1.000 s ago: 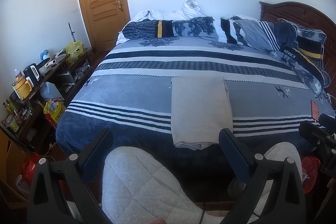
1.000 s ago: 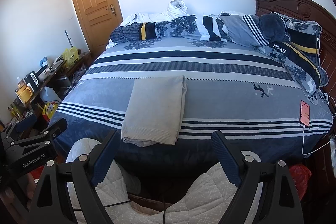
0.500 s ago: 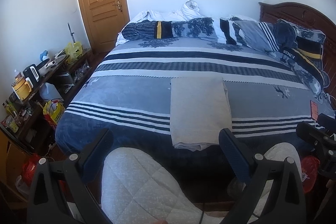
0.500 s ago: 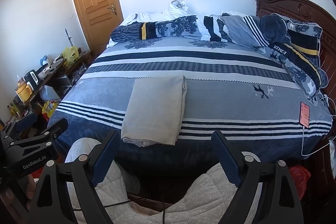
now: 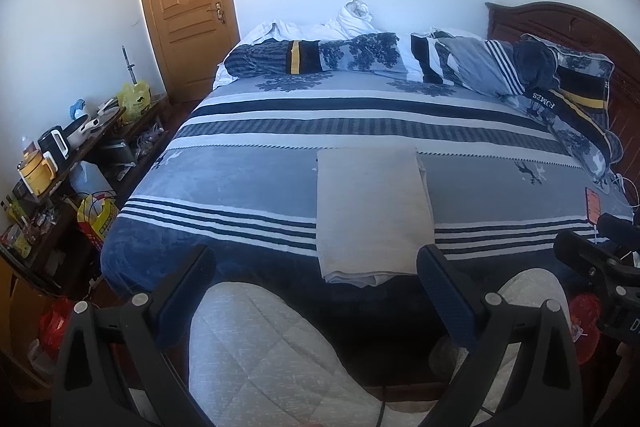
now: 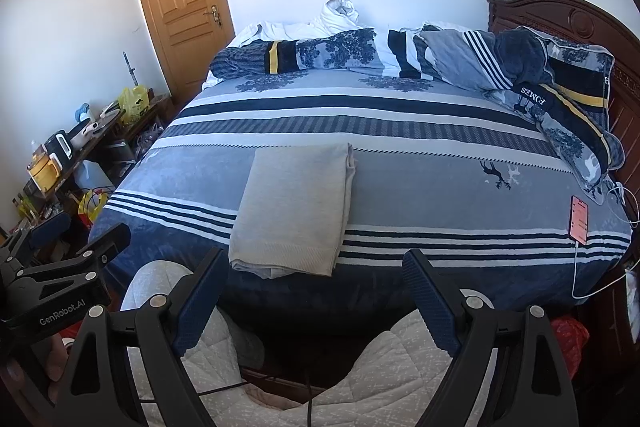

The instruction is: Fold small clothes

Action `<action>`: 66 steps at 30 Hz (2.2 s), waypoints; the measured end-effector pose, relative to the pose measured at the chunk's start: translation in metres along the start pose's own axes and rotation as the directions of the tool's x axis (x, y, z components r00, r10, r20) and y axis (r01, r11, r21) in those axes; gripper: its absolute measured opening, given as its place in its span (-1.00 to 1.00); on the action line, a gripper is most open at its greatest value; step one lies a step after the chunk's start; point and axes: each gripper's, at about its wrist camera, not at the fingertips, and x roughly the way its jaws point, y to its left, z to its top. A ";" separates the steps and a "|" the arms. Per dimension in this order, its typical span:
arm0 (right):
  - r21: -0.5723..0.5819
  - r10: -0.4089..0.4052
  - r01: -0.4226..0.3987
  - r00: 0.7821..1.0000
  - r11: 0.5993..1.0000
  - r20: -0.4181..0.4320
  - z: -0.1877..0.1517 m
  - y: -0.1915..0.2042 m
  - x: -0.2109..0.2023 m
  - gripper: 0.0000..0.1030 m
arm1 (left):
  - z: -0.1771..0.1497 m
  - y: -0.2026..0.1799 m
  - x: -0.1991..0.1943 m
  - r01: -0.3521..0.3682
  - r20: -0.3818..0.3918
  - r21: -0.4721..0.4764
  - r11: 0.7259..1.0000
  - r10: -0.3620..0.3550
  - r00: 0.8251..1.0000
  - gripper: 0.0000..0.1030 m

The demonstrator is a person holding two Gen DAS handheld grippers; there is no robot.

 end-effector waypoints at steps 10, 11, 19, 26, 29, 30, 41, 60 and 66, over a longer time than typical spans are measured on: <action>-0.007 0.004 -0.004 1.000 1.000 -0.006 0.001 -0.004 0.004 0.78 | 0.000 -0.001 -0.001 0.000 0.000 0.000 1.000 0.000 1.000 0.94; -0.007 0.005 -0.005 1.000 1.000 -0.007 0.003 -0.005 0.005 0.78 | -0.001 -0.002 0.000 0.001 0.000 0.002 1.000 -0.001 1.000 0.94; -0.010 0.008 -0.009 1.000 1.000 -0.012 0.005 -0.010 0.009 0.78 | -0.003 -0.002 0.000 0.002 -0.001 0.004 1.000 -0.002 1.000 0.94; -0.013 0.011 -0.011 1.000 1.000 -0.016 0.005 -0.013 0.011 0.78 | -0.005 0.002 0.005 0.016 -0.008 0.009 1.000 -0.016 1.000 0.94; -0.012 0.011 -0.011 1.000 1.000 -0.017 0.005 -0.013 0.011 0.78 | -0.005 0.002 0.005 0.017 -0.008 0.010 1.000 -0.017 1.000 0.94; -0.012 0.011 -0.011 1.000 1.000 -0.016 0.006 -0.013 0.011 0.78 | -0.006 0.001 0.005 0.017 -0.008 0.011 1.000 -0.017 1.000 0.94; -0.016 0.012 -0.013 1.000 1.000 -0.021 0.007 -0.017 0.014 0.78 | -0.005 0.001 0.006 0.018 -0.008 0.012 1.000 -0.018 1.000 0.94; -0.002 0.027 -0.028 0.999 1.000 -0.044 0.010 -0.030 0.032 0.78 | -0.006 0.018 0.037 0.028 -0.058 0.035 0.999 -0.026 0.998 0.94; -0.011 0.024 -0.025 0.995 1.000 -0.093 0.016 -0.033 0.061 0.78 | -0.003 0.025 0.070 0.037 -0.111 0.041 0.998 -0.033 0.993 0.94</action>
